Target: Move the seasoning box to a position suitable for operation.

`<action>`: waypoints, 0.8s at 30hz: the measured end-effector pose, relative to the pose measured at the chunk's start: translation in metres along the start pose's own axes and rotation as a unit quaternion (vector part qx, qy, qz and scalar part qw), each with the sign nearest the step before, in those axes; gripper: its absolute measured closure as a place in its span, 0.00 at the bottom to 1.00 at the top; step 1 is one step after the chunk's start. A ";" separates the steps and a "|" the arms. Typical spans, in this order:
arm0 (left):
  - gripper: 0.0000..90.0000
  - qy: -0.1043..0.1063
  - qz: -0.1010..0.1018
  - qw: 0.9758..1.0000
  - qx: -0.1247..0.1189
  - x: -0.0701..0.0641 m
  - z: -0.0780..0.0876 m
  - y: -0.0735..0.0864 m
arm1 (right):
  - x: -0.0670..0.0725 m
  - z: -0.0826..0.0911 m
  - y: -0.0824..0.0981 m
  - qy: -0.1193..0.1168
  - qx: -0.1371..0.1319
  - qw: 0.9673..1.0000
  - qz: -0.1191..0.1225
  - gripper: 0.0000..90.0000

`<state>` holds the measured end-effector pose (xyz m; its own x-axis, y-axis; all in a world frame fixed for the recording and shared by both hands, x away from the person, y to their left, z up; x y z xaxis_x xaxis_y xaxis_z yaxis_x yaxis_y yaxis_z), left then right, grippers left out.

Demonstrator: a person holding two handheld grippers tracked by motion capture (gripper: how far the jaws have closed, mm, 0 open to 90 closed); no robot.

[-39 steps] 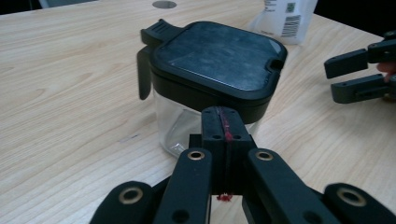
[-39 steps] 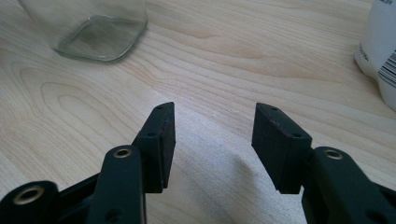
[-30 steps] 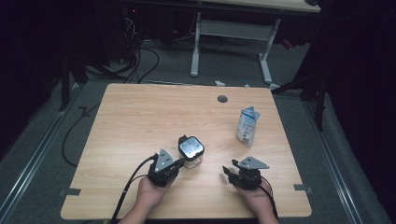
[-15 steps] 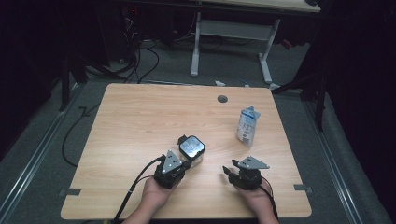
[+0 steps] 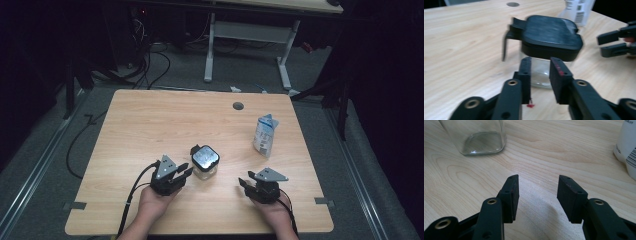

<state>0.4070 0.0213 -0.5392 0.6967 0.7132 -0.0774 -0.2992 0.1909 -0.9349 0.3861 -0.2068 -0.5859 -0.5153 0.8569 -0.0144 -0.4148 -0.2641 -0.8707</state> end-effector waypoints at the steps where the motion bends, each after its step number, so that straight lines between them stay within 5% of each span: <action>1: 0.76 0.000 0.000 1.000 0.000 0.000 0.000 0.000 | 0.000 0.000 0.000 0.000 0.001 1.000 0.000 0.58; 5: 0.66 -0.007 0.000 1.000 0.004 0.013 0.001 -0.003 | 0.000 0.000 0.001 0.000 0.003 1.000 -0.001 0.59; 15: 0.68 -0.009 -0.012 1.000 -0.012 0.028 -0.003 -0.027 | -0.001 0.000 0.000 0.002 -0.001 1.000 0.000 0.59; 24: 0.88 0.006 0.001 1.000 -0.030 0.025 -0.021 -0.047 | -0.001 0.000 0.000 0.004 0.000 1.000 0.002 0.58</action>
<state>0.4524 0.0157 -0.5043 0.7040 0.7053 -0.0828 -0.2613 0.1489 -0.9537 0.3868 -0.2079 -0.5859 -0.5120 0.8587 -0.0220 -0.4127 -0.2683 -0.8704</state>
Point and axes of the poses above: each handheld gripper's, and its own axes: z roughly backward along the jaws, y roughly out of its underside, x roughly to its left, the point moved 10 cm from there along -z, roughly forward along the jaws, and after that the axes turned 7 degrees about -x, right-handed, at the moved point
